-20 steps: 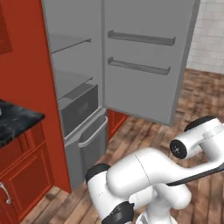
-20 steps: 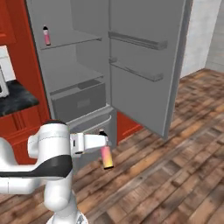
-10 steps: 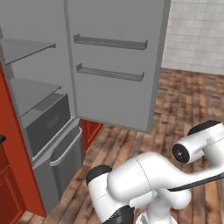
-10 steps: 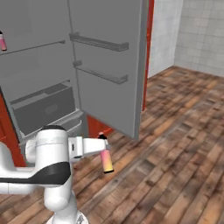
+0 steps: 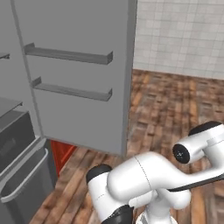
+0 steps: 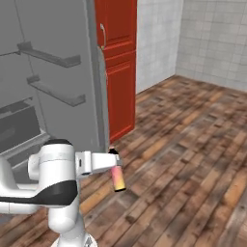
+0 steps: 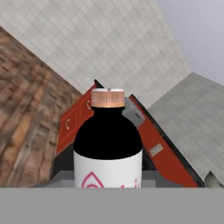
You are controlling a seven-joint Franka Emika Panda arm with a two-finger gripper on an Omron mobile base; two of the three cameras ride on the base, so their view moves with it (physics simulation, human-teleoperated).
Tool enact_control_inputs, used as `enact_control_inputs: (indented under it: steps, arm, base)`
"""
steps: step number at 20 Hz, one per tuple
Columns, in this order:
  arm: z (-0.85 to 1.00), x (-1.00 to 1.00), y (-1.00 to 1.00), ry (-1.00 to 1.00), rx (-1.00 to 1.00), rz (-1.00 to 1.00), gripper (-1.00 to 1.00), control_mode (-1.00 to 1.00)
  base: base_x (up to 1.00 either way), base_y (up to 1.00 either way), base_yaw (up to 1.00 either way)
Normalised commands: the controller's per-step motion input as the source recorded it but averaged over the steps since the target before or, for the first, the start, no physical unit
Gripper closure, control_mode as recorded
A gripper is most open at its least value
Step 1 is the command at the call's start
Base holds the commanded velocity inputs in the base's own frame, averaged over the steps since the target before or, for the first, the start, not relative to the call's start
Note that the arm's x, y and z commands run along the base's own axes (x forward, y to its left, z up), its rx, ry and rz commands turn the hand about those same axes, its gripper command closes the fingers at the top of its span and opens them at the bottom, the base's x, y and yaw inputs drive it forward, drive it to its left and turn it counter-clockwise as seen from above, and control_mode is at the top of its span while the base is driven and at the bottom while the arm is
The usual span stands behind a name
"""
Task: Open the fridge, grab two sodas, and place both sodas inside the bowl with ice on the dining counter.
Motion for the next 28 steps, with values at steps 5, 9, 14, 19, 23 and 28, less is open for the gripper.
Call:
enact_control_inputs:
  steps: [5, 9, 14, 19, 23, 28]
  arm:
    - [0.00, 0.00, 0.00, 0.00, 0.00, 0.00, 1.00, 1.00]
    - [0.00, 0.00, 0.00, 0.00, 0.00, 0.00, 1.00, 1.00]
    - [0.00, 0.00, 0.00, 0.00, 0.00, 0.00, 1.00, 1.00]
    - [0.00, 0.00, 0.00, 0.00, 0.00, 0.00, 1.00, 1.00]
    - [0.00, 0.00, 0.00, 0.00, 0.00, 0.00, 1.00, 1.00]
    - [0.00, 0.00, 0.00, 0.00, 0.00, 0.00, 1.00, 1.00]
  base:
    - [0.46, -1.00, -0.02]
    - [0.55, -1.00, 0.00]
    - [0.77, -0.99, 0.00]
    - [0.99, -0.96, 0.00]
    - [1.00, -0.82, 0.00]
    - [1.00, -0.53, -0.07]
